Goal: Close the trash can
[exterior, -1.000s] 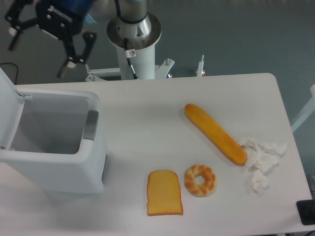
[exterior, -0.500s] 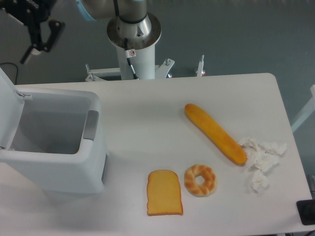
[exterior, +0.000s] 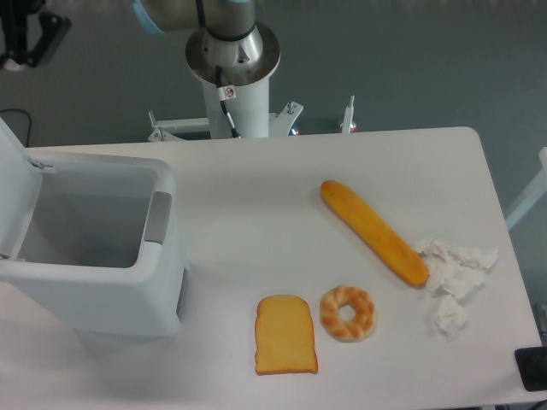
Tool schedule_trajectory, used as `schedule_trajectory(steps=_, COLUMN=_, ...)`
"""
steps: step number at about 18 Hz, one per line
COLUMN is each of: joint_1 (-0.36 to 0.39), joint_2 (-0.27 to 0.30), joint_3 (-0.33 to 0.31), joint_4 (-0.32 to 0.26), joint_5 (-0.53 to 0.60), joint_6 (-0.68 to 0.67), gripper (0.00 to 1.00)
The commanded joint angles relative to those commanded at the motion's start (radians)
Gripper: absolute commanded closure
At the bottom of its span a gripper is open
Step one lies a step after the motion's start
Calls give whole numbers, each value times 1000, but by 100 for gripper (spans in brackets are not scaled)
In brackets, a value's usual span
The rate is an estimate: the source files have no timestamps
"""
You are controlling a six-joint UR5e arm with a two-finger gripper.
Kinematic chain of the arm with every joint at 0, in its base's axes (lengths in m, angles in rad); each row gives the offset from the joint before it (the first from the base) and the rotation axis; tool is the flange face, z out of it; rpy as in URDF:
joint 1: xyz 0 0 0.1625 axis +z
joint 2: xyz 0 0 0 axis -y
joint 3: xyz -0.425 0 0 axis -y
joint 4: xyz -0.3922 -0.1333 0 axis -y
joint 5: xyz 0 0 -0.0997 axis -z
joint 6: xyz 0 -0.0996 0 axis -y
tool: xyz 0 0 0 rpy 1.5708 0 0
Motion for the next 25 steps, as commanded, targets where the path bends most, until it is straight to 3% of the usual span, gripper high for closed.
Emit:
schedule_trajectory(steps=6, joint_1=-26, joint_2=-3, joint_3=6, joint_4=5, joint_5=-3, joint_6=4, gripper=0)
schedule_trajectory(steps=13, joint_1=-32, joint_2=-11, joint_3=8, joint_4=31, joint_5=-95, joint_6=9, gripper=0)
schedule_trajectory(steps=17, joint_1=-32, joint_2=-37, joint_3=8, joint_4=41, joint_5=-182, joint_6=29, gripper=0)
schedule_trajectory(steps=25, joint_1=-71, joint_2=-86, joint_3=12, joint_4=40, joint_5=-193, joint_6=21, gripper=0)
